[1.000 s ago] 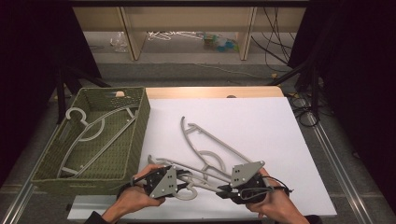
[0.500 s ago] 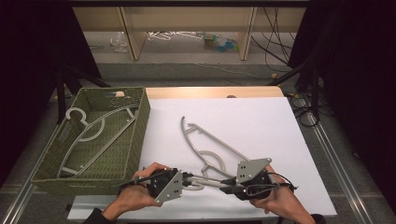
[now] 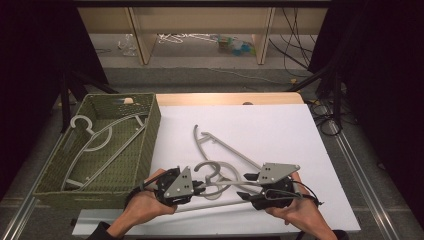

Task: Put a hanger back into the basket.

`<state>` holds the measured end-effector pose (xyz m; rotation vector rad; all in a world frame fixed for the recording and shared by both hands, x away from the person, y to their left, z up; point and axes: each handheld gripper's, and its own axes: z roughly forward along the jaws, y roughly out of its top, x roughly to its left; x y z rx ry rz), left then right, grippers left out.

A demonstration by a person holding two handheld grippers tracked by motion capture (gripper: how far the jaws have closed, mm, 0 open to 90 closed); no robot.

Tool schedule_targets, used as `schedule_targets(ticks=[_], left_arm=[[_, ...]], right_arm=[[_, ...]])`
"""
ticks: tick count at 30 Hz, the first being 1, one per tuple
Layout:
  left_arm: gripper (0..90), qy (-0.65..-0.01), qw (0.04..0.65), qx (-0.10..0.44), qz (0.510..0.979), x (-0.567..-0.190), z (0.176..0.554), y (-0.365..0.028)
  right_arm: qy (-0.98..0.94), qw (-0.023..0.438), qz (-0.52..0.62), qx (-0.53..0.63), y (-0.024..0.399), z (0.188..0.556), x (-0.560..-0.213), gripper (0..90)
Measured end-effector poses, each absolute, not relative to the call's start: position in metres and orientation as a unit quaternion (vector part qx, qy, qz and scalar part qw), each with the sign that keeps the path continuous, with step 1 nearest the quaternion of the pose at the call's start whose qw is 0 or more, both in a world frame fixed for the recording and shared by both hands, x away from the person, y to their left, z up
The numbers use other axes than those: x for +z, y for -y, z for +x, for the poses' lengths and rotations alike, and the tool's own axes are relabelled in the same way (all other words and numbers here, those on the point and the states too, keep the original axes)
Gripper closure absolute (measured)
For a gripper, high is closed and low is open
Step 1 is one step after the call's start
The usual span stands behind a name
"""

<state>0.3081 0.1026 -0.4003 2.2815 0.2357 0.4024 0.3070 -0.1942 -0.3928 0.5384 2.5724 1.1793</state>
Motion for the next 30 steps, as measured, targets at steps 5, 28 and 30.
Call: schedule_targets(ticks=[5,28,30], left_arm=[[79.9,-0.159,0.419,0.124,0.885,-0.399,0.317,-0.116],[79.8,-0.246,0.490,0.132,0.826,-0.343,0.318,-0.163],[79.8,-0.251,0.498,0.130,0.819,-0.337,0.317,-0.169]], right_arm=[[-0.875,0.154,0.217,0.404,0.198,0.303,-0.387,39.8],[-0.852,0.149,0.266,0.426,0.216,0.299,-0.400,31.4],[-0.850,0.152,0.271,0.425,0.217,0.299,-0.401,29.7]])
